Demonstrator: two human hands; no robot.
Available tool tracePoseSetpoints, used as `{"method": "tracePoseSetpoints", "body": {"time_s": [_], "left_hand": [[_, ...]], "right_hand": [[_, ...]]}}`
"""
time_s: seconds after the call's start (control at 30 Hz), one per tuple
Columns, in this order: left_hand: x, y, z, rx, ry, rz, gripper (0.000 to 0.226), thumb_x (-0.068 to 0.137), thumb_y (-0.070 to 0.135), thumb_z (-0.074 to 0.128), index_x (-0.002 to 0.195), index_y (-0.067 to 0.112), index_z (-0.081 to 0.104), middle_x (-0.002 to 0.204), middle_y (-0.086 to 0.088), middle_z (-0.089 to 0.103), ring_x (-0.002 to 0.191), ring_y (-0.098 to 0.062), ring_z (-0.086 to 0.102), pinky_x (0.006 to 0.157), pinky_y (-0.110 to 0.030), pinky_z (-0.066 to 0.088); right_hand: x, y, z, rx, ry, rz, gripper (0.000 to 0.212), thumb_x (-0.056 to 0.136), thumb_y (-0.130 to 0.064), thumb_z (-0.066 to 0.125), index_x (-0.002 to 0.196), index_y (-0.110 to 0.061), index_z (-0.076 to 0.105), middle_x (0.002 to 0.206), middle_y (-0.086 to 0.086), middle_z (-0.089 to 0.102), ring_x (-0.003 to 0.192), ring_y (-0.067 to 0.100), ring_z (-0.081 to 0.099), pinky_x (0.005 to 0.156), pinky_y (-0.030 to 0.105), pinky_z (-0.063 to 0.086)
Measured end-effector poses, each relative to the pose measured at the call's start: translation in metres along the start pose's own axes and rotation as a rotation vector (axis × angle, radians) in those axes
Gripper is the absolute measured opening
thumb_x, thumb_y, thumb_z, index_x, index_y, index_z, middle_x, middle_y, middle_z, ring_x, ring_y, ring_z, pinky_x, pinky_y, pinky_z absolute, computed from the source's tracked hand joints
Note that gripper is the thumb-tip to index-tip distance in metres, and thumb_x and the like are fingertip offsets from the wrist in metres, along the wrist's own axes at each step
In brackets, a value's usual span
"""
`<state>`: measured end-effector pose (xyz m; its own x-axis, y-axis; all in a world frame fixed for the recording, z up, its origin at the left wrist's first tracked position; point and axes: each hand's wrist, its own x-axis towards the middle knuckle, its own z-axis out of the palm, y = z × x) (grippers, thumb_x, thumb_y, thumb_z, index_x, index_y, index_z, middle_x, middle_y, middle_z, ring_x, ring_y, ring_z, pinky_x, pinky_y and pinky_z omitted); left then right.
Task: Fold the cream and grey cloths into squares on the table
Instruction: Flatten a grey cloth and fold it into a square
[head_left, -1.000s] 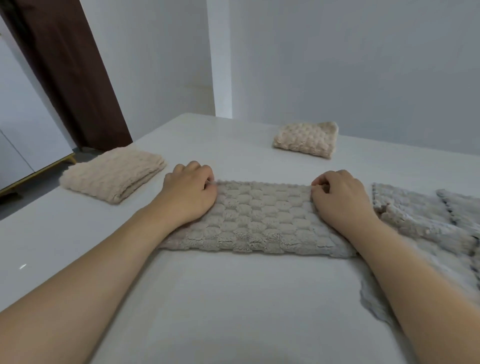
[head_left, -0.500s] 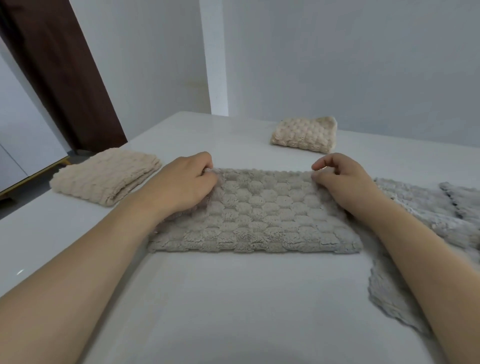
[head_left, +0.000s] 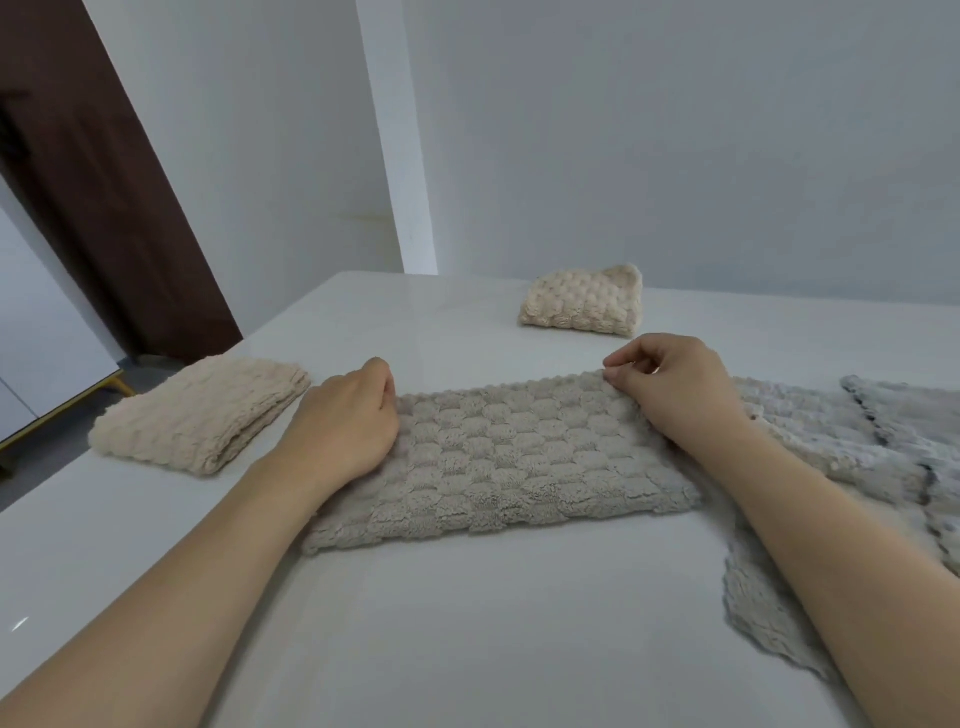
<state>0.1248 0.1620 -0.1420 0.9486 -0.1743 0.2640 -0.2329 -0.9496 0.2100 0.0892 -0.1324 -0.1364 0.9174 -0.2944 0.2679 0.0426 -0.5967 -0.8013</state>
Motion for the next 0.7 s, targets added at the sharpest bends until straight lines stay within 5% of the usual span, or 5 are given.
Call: {"method": "tracePoseSetpoints", "body": {"time_s": [0.33,0.43,0.53,0.63,0.7], "left_hand": [[-0.004,0.011,0.005,-0.118,-0.1,0.0,0.017,0.103,0.027,0.03,0.093,0.021,0.042,0.079,-0.001,0.059,0.074,-0.021,0.055,0.062,-0.035,0.039],[-0.005,0.015,0.002,0.13,0.068,0.007,0.014,0.099,0.025,0.038,0.105,0.017,0.048,0.1,-0.004,0.056,0.093,-0.027,0.05,0.078,-0.04,0.035],[-0.015,0.045,-0.005,-0.018,0.246,0.121,0.027,0.096,0.019,0.045,0.121,0.01,0.053,0.118,-0.011,0.053,0.107,-0.032,0.048,0.092,-0.043,0.035],[-0.034,0.075,0.006,-0.157,0.052,0.216,0.039,0.101,0.027,0.034,0.135,0.011,0.047,0.136,-0.006,0.048,0.128,-0.028,0.042,0.107,-0.036,0.028],[-0.039,0.078,0.02,-0.031,-0.166,0.201,0.053,0.104,0.037,0.019,0.153,0.018,0.024,0.158,0.001,0.026,0.148,-0.022,0.017,0.12,-0.035,0.011]], "right_hand": [[0.007,0.004,-0.015,0.131,-0.032,0.193,0.01,0.088,-0.025,0.069,0.083,-0.016,0.072,0.081,0.003,0.071,0.072,0.018,0.064,0.07,0.03,0.053],[0.005,-0.004,-0.013,-0.106,0.043,0.068,0.015,0.094,-0.024,0.057,0.09,-0.016,0.069,0.087,0.0,0.067,0.078,0.019,0.061,0.066,0.029,0.046],[0.002,-0.026,-0.014,-0.146,0.143,-0.002,0.026,0.097,-0.018,0.042,0.111,-0.014,0.064,0.115,0.005,0.059,0.096,0.024,0.059,0.081,0.033,0.046],[-0.013,-0.047,0.003,-0.151,0.032,-0.052,0.033,0.102,-0.02,0.034,0.127,-0.011,0.055,0.13,0.009,0.051,0.109,0.029,0.056,0.097,0.042,0.045],[-0.03,-0.044,0.025,-0.271,-0.149,-0.056,0.041,0.104,-0.028,0.029,0.136,-0.009,0.046,0.142,0.01,0.044,0.126,0.029,0.046,0.106,0.038,0.034]]}}
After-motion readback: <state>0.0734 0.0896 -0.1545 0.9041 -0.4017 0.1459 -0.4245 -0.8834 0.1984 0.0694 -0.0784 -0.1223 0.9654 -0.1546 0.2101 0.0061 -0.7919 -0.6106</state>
